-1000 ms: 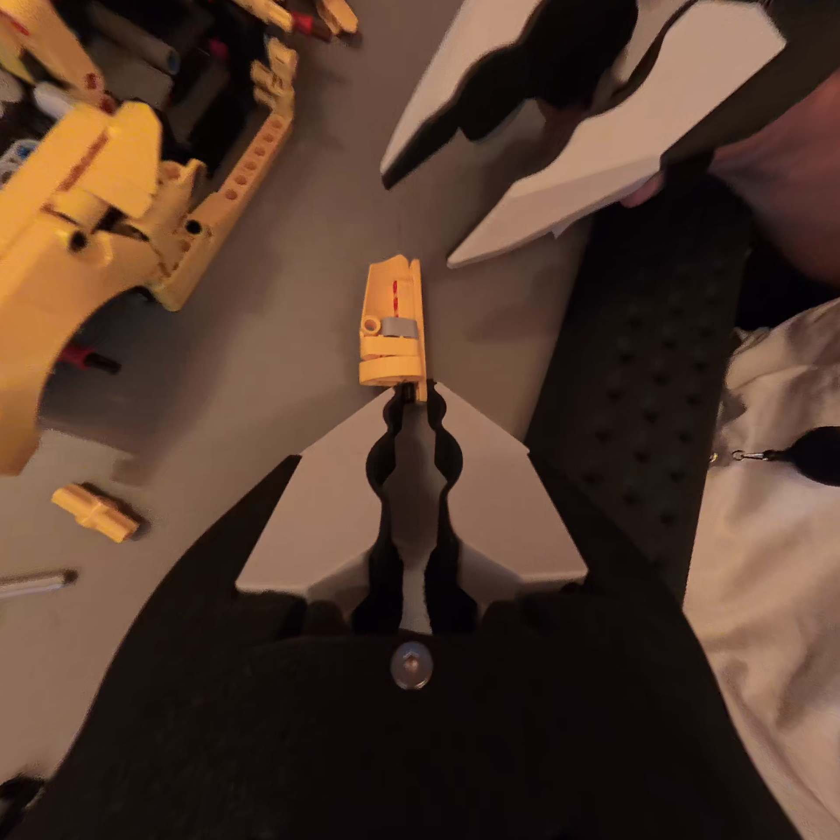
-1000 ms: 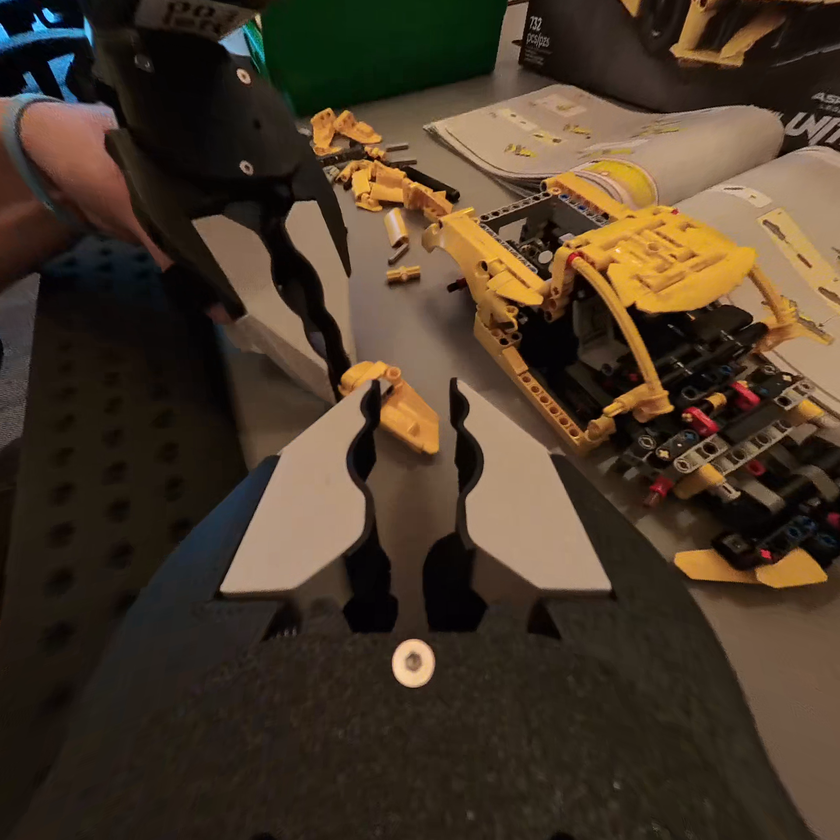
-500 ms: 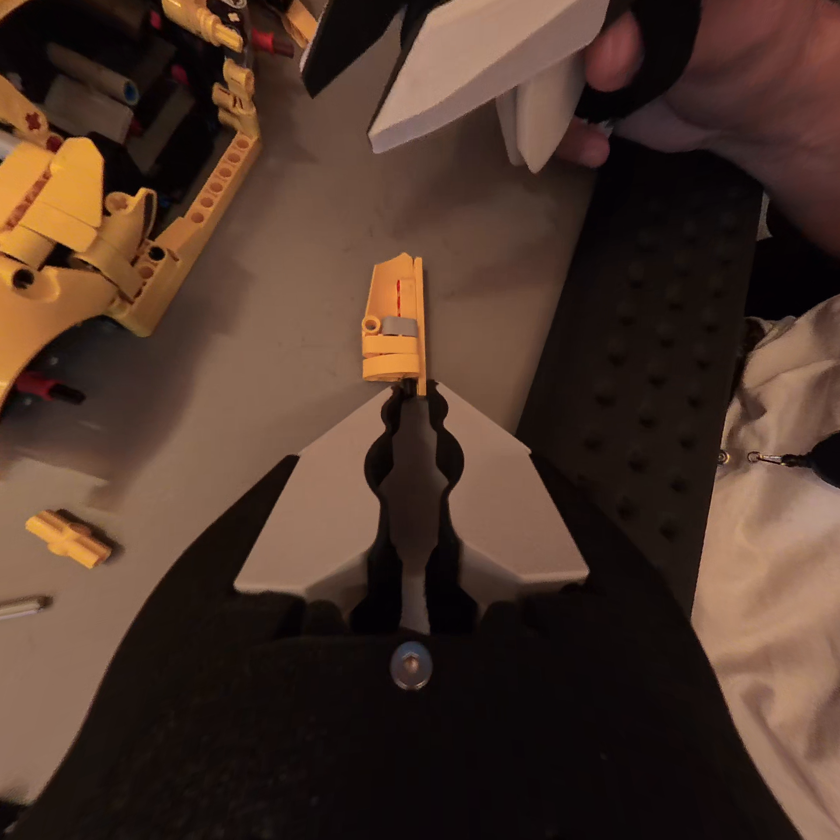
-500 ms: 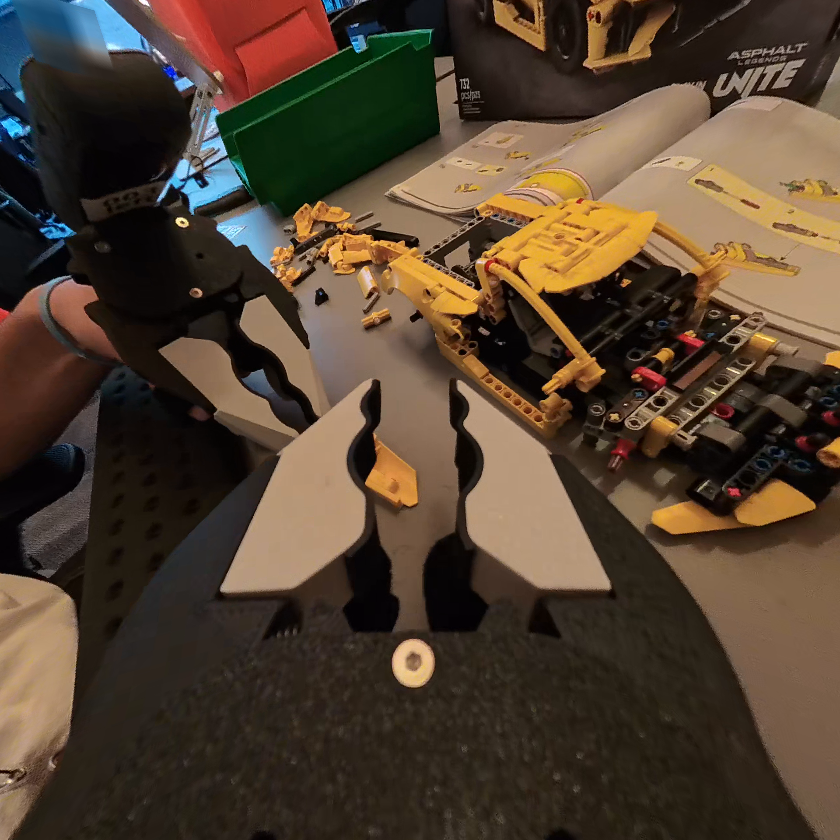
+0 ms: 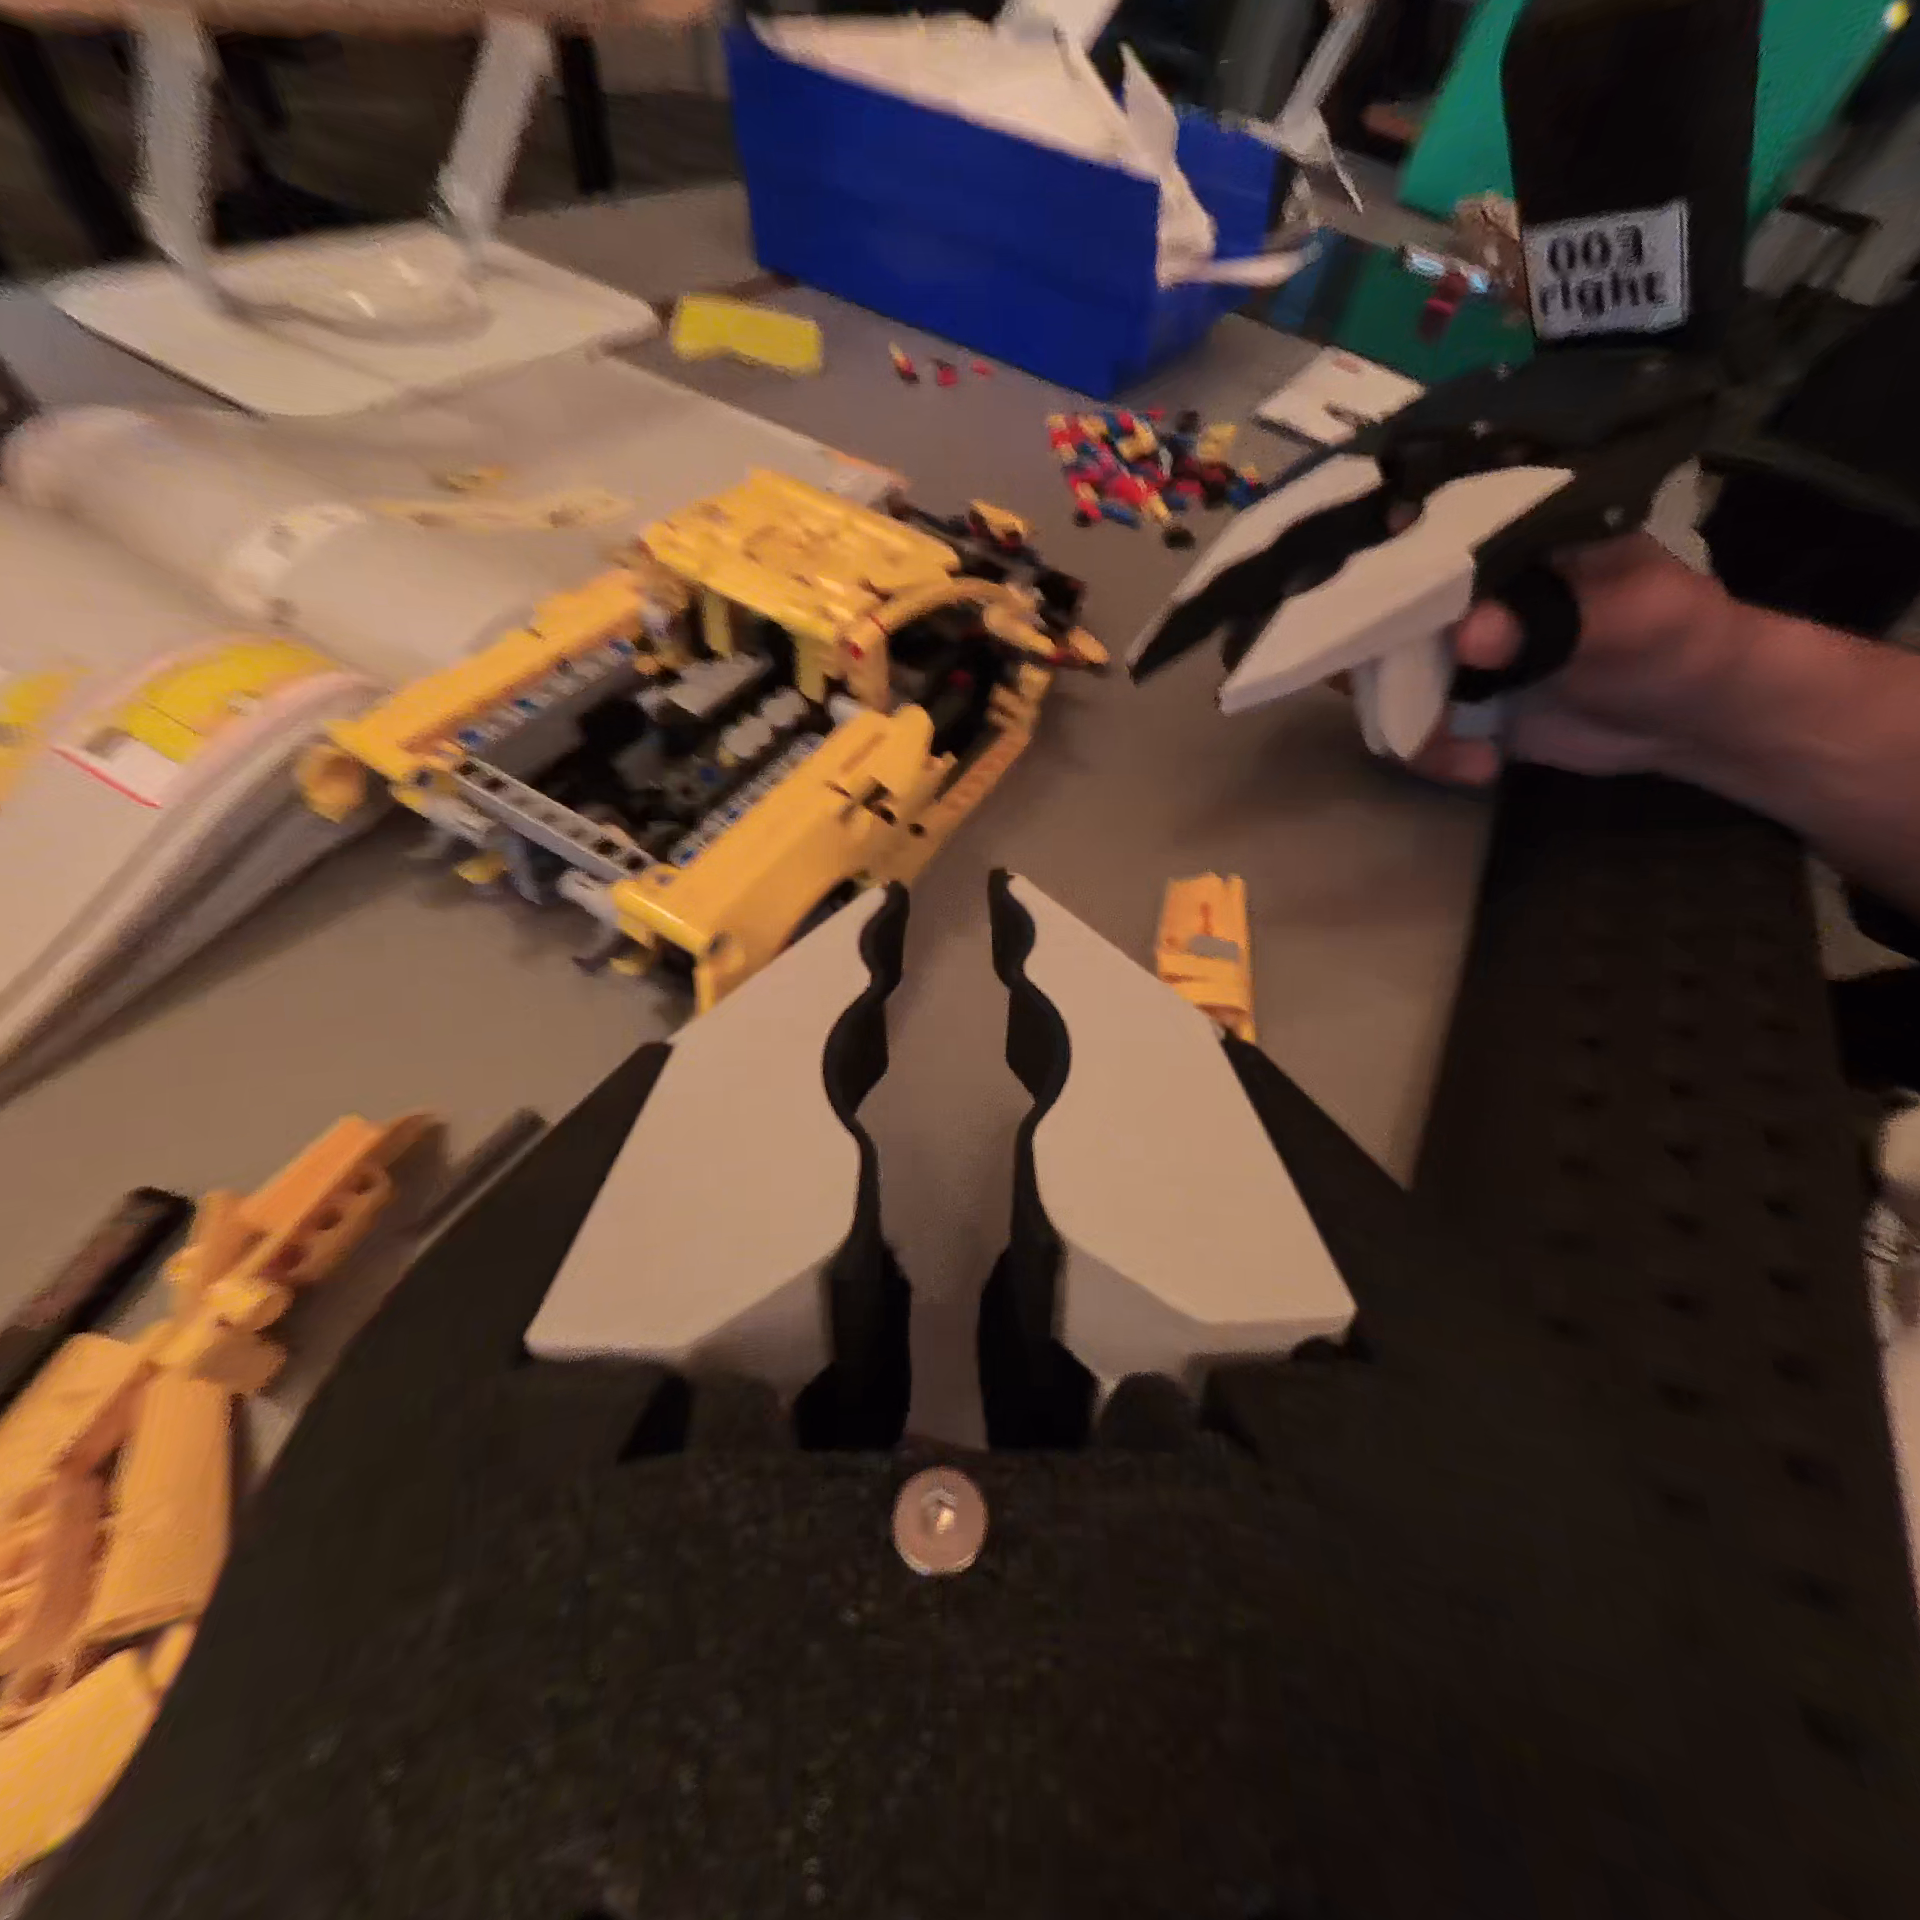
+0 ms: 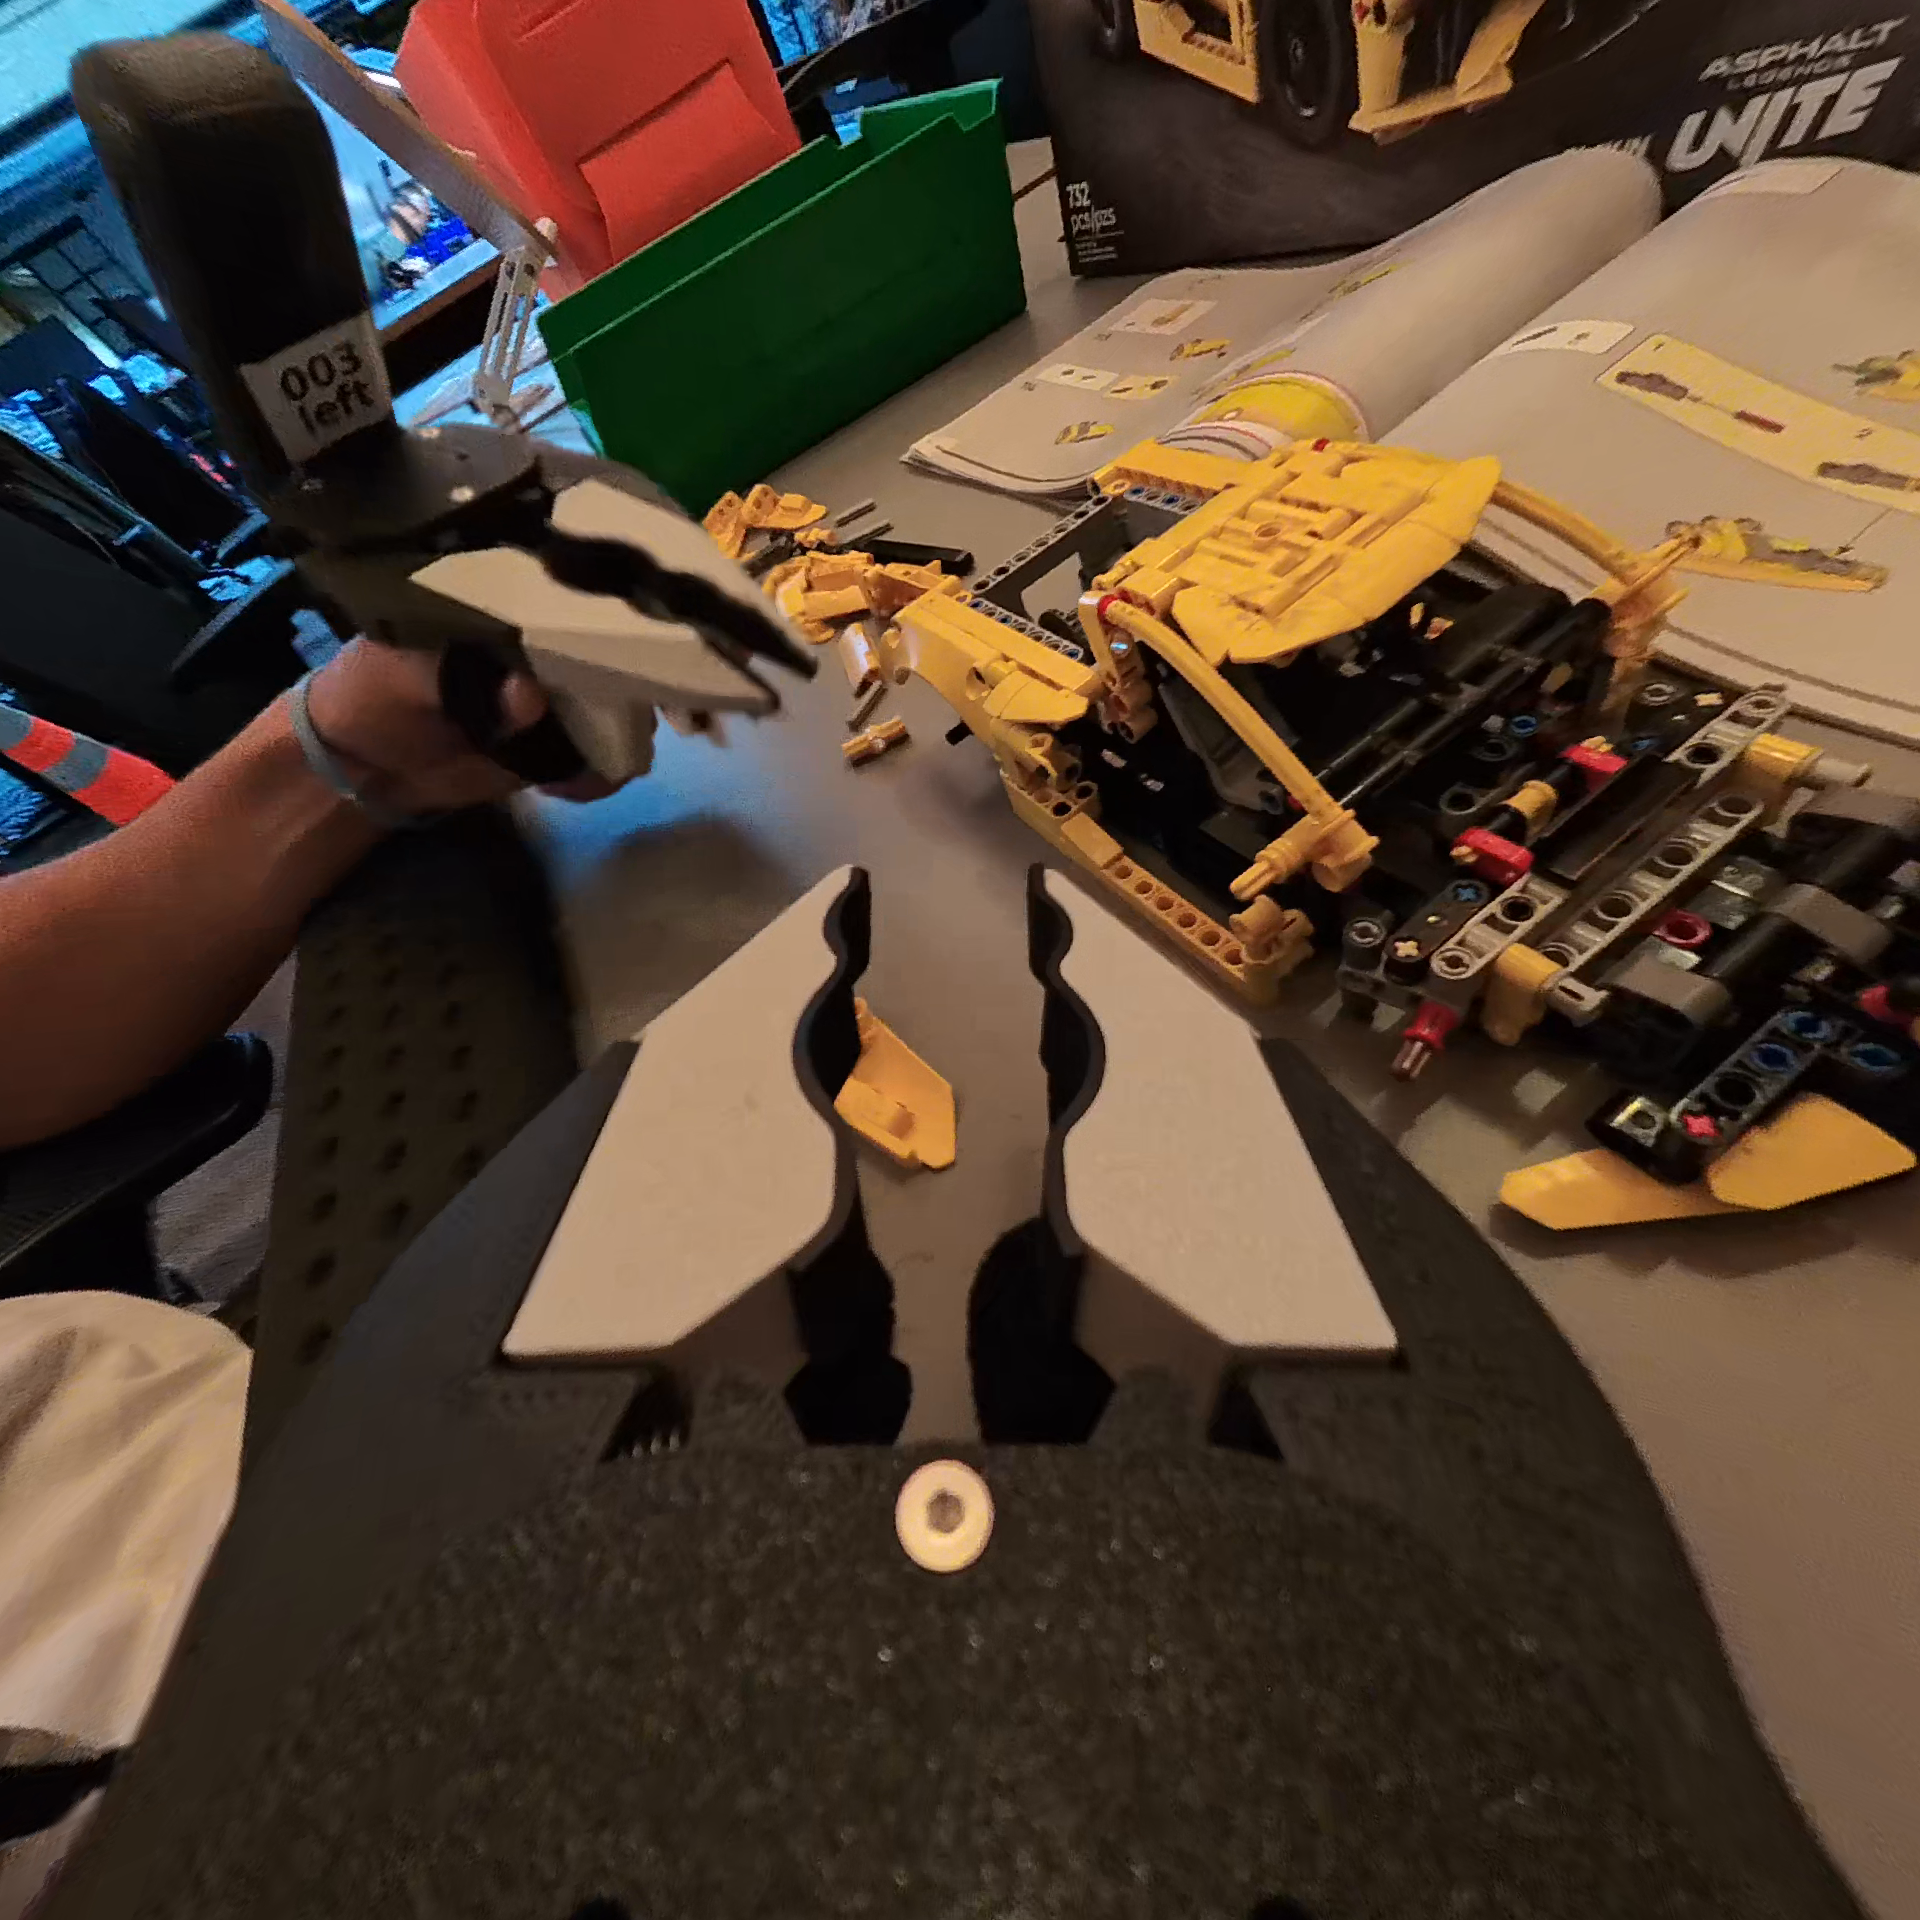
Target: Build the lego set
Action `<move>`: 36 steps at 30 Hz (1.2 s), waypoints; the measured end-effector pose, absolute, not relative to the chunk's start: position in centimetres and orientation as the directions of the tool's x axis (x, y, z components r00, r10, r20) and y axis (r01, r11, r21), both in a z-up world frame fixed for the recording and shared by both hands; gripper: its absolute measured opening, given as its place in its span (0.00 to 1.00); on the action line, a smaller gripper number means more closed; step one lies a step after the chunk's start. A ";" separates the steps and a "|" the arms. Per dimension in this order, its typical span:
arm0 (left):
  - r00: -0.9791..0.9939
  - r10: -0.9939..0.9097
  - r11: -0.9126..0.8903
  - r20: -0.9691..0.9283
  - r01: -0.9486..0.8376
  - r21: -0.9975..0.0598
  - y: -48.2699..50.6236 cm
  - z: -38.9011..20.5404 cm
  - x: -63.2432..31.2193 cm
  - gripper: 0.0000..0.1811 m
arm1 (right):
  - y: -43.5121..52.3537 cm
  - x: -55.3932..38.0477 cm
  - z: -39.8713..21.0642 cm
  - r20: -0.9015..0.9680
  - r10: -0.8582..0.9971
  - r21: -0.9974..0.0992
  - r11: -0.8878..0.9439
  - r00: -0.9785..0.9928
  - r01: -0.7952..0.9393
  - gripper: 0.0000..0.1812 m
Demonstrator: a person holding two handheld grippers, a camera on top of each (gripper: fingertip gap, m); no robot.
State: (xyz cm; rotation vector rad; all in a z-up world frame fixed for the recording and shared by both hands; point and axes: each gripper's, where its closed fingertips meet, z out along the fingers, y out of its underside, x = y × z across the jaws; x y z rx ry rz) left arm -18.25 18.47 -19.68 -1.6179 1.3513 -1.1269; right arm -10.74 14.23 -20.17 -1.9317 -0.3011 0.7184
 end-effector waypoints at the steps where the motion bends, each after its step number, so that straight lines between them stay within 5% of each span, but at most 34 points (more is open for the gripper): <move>1: 0.090 -0.986 -0.161 0.140 -0.304 -0.939 19.1 -19.2 -18.3 0.08 | 14.2 -10.9 -20.2 -0.359 0.507 -0.880 -0.463 0.784 -0.104 0.16; 5: 0.158 -0.986 -0.109 0.063 -0.306 -0.946 20.4 -19.5 -18.4 0.08 | 13.0 -12.6 -20.4 -0.397 0.582 -0.856 -0.513 0.710 -0.057 0.09; 15: 0.059 -0.997 -0.057 0.041 -0.306 -0.950 18.1 -19.2 -17.9 0.08 | 11.4 -12.8 -24.3 -0.030 0.843 -0.811 -0.335 0.537 0.480 0.31; 21: -0.051 -0.998 -0.003 0.023 -0.353 -0.936 15.5 -20.1 -17.6 0.08 | 11.1 -13.4 -26.3 0.027 0.901 -0.746 -0.271 0.434 0.609 0.32; 26: -0.131 -0.991 0.096 -0.038 -0.469 -0.878 13.4 -22.6 -17.6 0.09 | 11.4 -13.7 -26.3 0.034 0.898 -0.748 -0.269 0.439 0.607 0.14; 32: -0.122 -0.960 0.278 -0.252 -0.508 -0.815 14.2 -23.2 -18.2 0.12 | 10.7 -13.4 -25.4 -0.219 0.849 -0.733 -0.468 0.481 0.493 0.13; 36: -0.154 -0.946 0.323 -0.285 -0.493 -0.808 12.9 -22.8 -18.0 0.13 | 8.0 -14.5 -21.1 -0.444 0.861 -0.794 -0.506 0.247 0.338 0.13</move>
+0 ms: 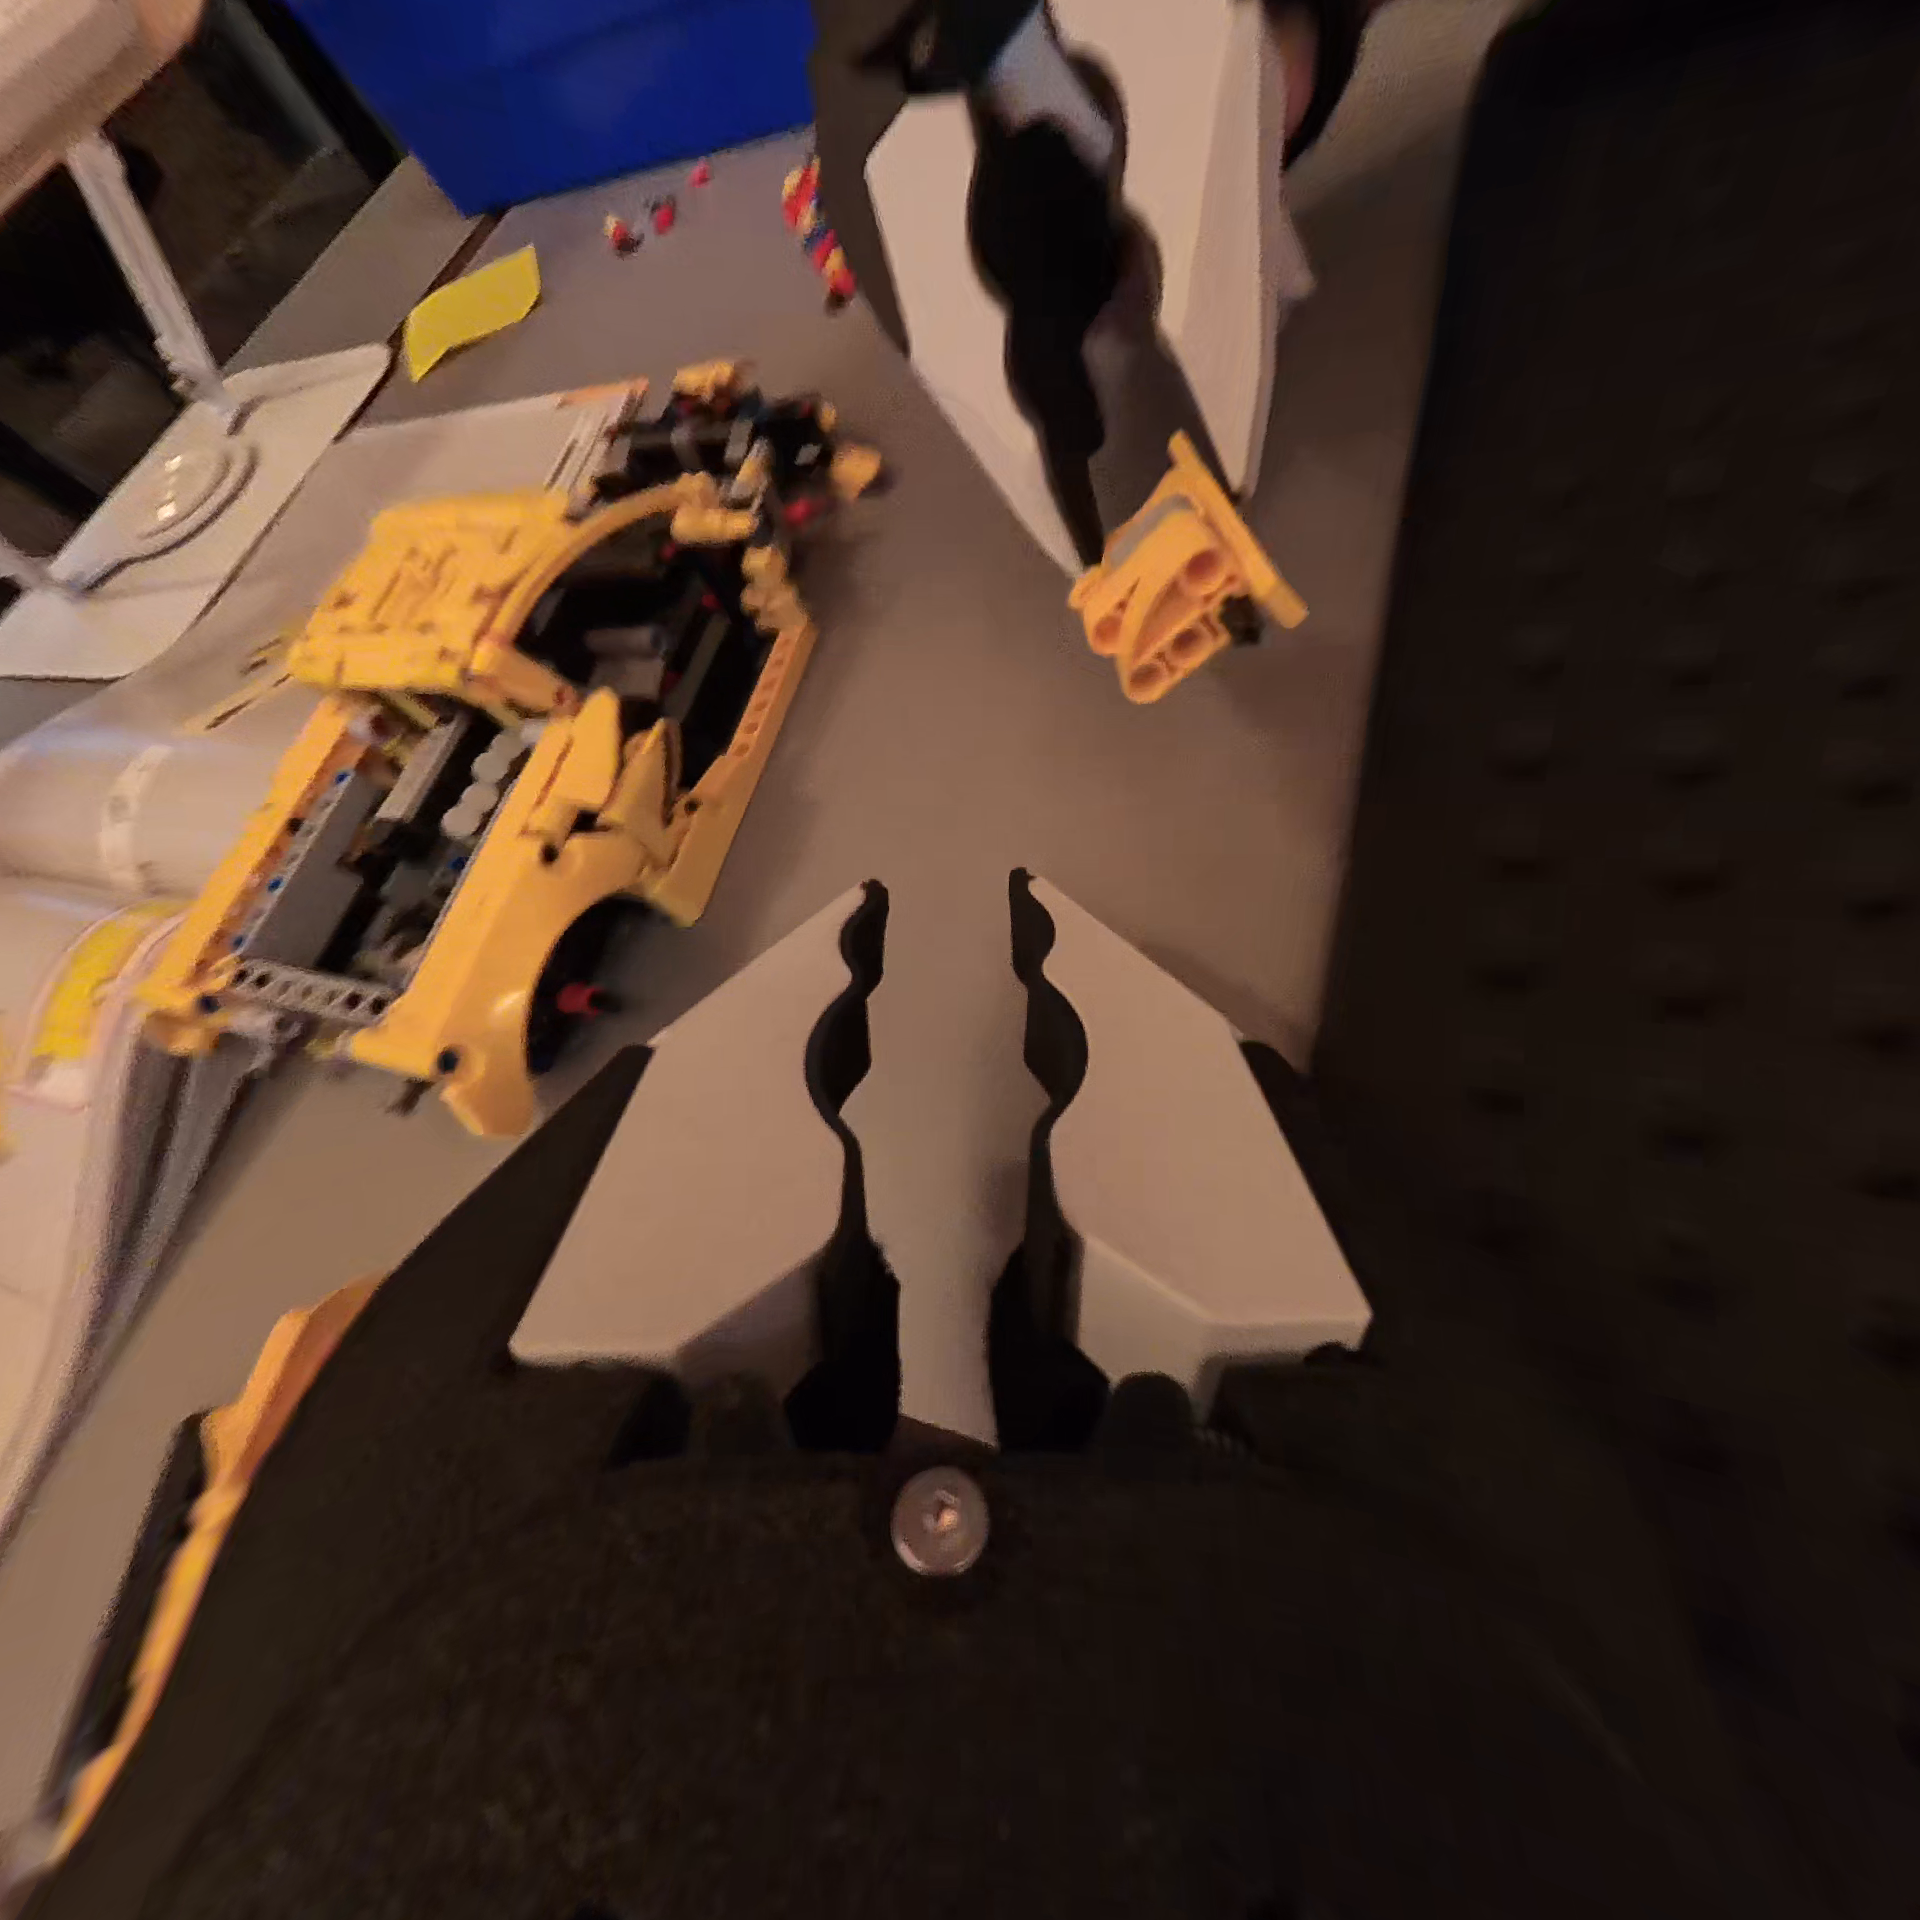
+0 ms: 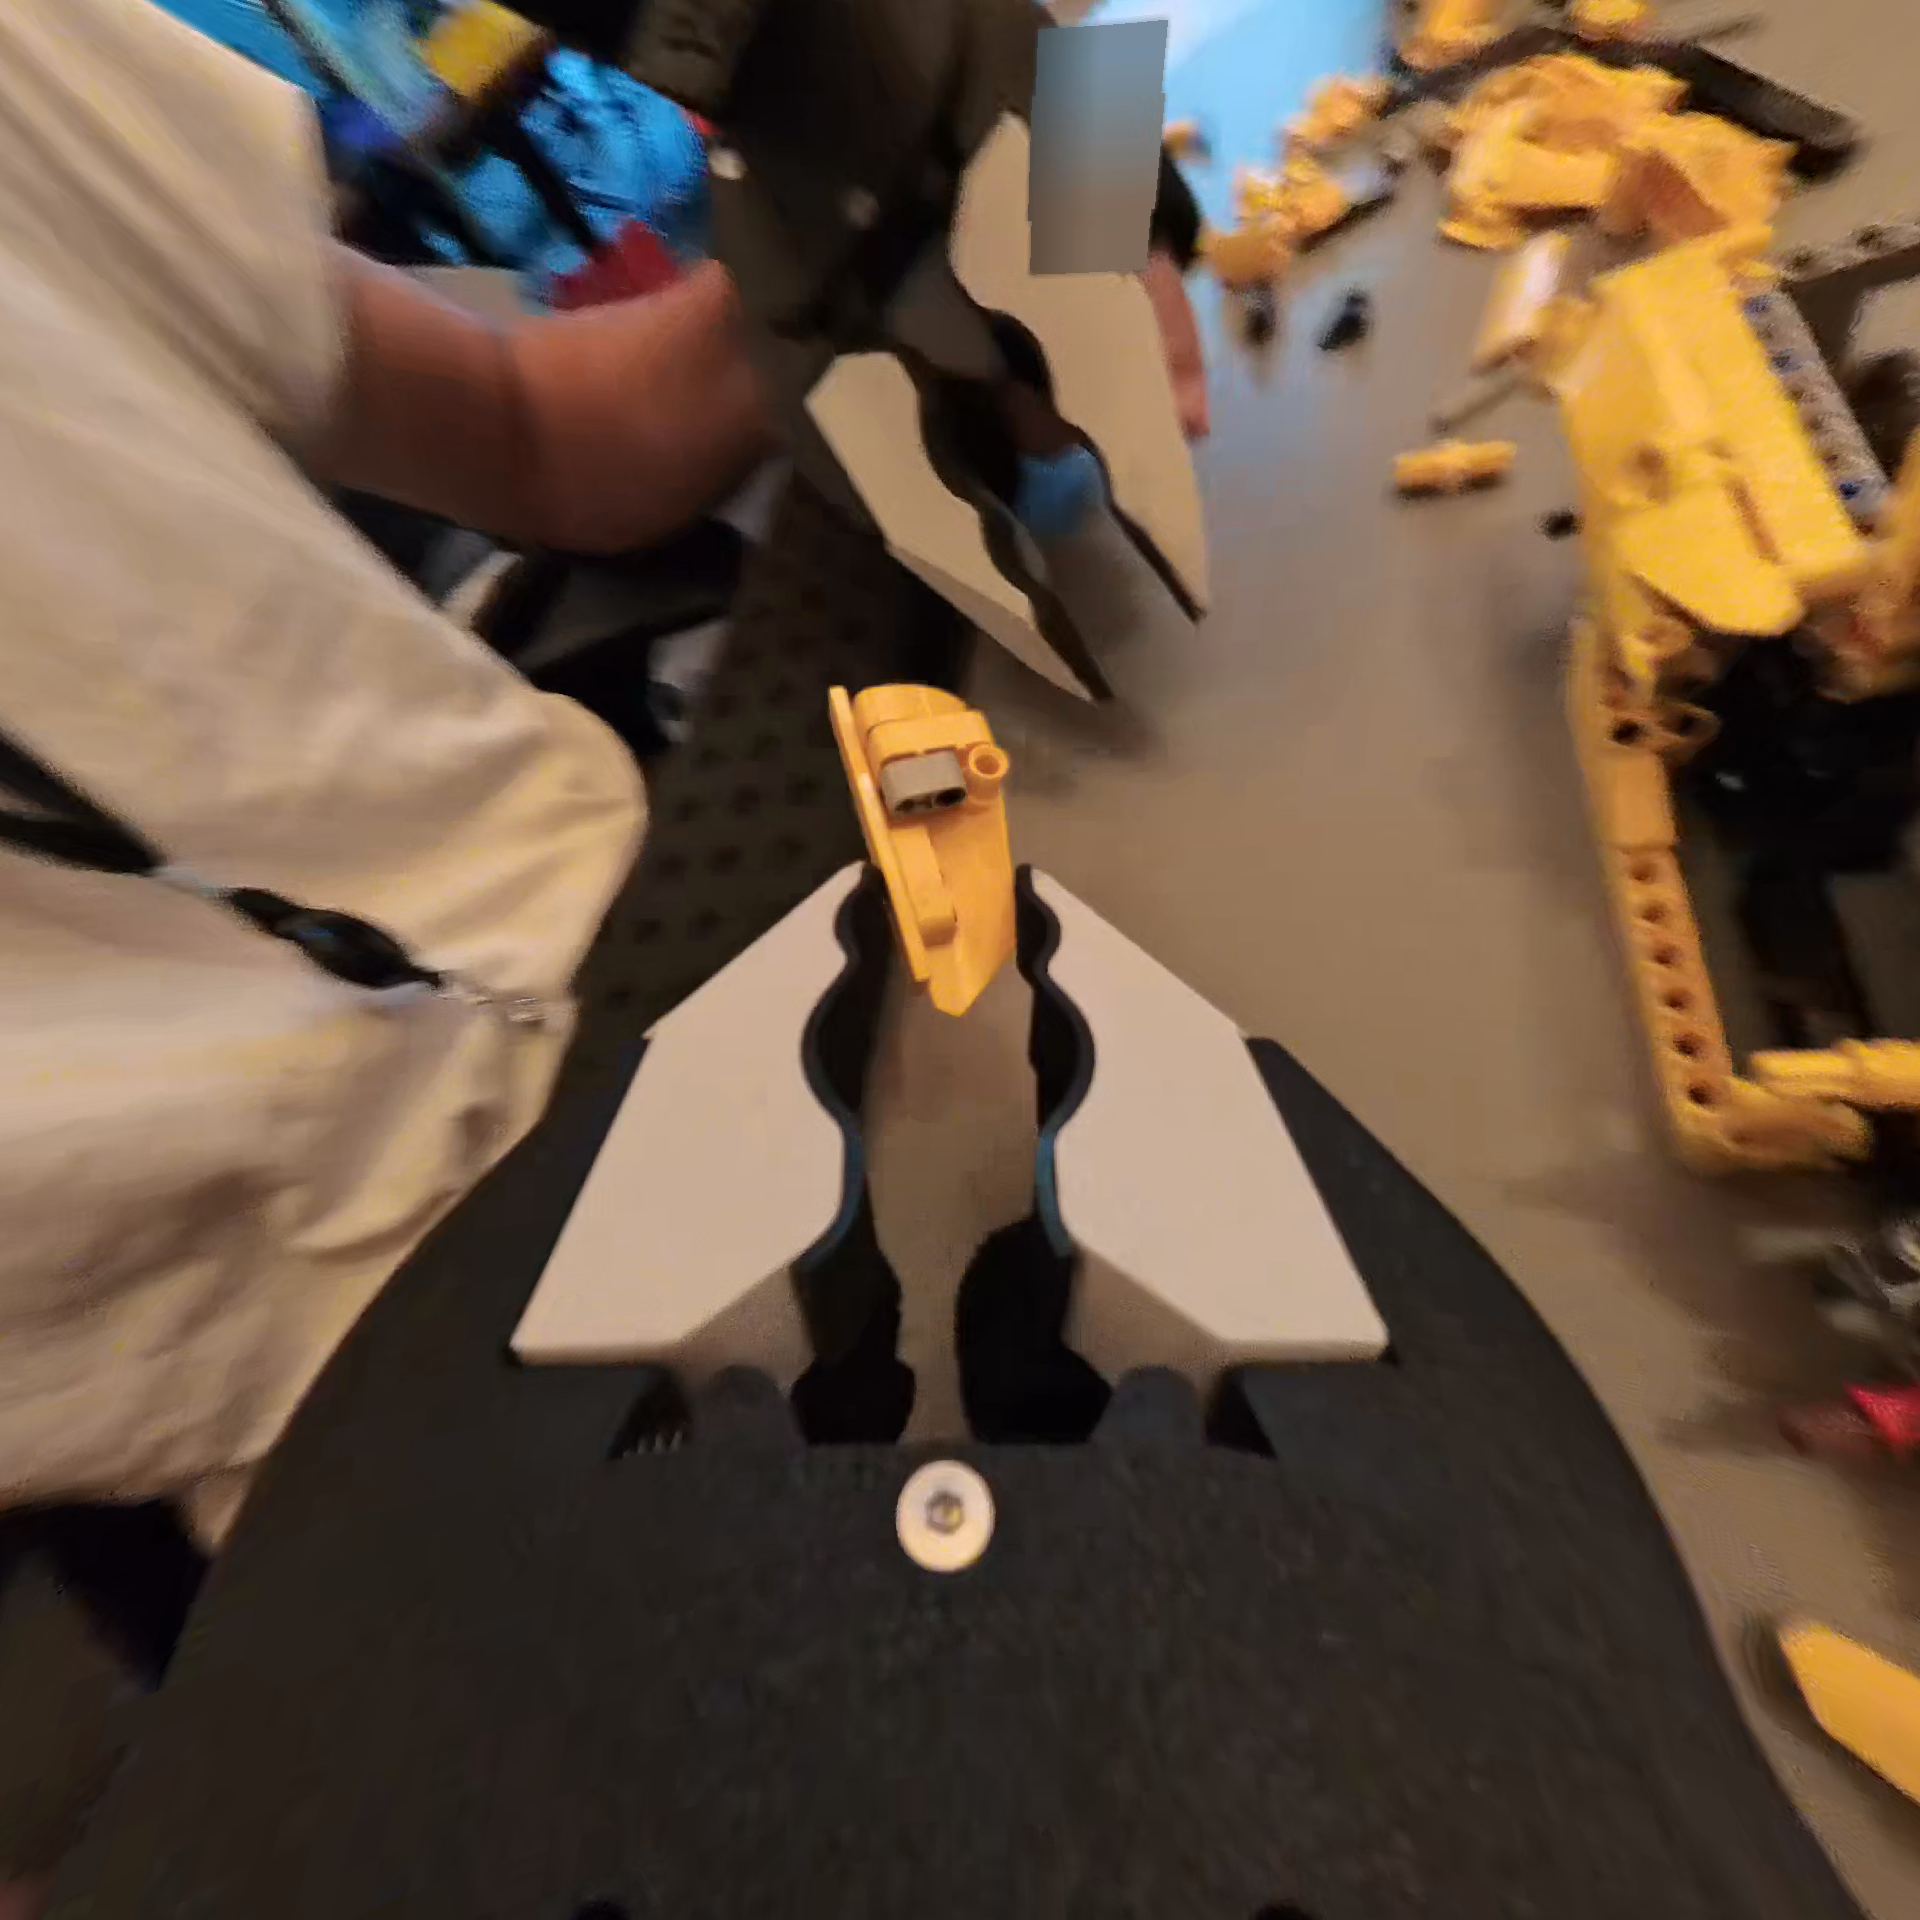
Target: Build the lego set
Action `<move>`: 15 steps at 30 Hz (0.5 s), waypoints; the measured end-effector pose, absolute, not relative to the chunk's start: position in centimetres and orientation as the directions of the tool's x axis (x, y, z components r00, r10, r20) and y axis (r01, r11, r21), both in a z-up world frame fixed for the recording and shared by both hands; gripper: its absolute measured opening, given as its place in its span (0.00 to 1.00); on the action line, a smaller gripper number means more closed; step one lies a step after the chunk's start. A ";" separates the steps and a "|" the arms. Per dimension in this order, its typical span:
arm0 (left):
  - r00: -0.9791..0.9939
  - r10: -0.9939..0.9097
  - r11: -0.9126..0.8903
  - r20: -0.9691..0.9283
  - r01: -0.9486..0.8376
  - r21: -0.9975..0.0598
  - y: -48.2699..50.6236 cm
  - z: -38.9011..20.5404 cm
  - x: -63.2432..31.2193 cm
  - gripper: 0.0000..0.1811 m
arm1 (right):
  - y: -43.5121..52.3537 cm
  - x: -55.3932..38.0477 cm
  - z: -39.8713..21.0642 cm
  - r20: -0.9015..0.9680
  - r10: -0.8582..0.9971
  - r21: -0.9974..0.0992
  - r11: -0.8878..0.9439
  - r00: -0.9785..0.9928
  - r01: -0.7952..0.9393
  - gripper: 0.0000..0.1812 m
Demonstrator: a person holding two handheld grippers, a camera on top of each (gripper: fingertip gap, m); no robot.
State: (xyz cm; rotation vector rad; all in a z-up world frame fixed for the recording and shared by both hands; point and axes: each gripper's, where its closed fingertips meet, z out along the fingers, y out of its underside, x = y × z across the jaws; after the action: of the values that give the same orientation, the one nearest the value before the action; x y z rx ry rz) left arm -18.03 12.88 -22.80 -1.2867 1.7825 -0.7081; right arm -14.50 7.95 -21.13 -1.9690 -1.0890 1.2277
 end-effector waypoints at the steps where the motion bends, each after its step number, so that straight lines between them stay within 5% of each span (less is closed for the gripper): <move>1: -0.182 -0.959 0.278 -0.218 -0.457 -0.845 11.8 -22.0 -17.8 0.13 | 7.2 -14.7 -20.1 -0.464 0.867 -0.800 -0.498 0.181 0.333 0.13; 6: -0.512 -0.818 -0.138 0.260 -0.265 -0.954 5.8 -14.8 -18.7 0.15 | 4.8 -16.1 -16.3 -0.320 0.947 -0.847 -0.279 -0.016 0.452 0.13; 15: -0.722 -0.690 0.085 0.053 -0.153 -0.985 2.1 -10.5 -19.9 0.19 | 2.6 -18.0 -13.9 -0.396 0.899 -0.731 -0.185 -0.188 0.657 0.13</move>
State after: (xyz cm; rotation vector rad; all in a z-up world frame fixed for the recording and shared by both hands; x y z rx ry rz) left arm -19.93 2.15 -10.50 -0.8288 1.9415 -1.6761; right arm -18.01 2.60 -13.88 -1.8064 -1.8106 1.3102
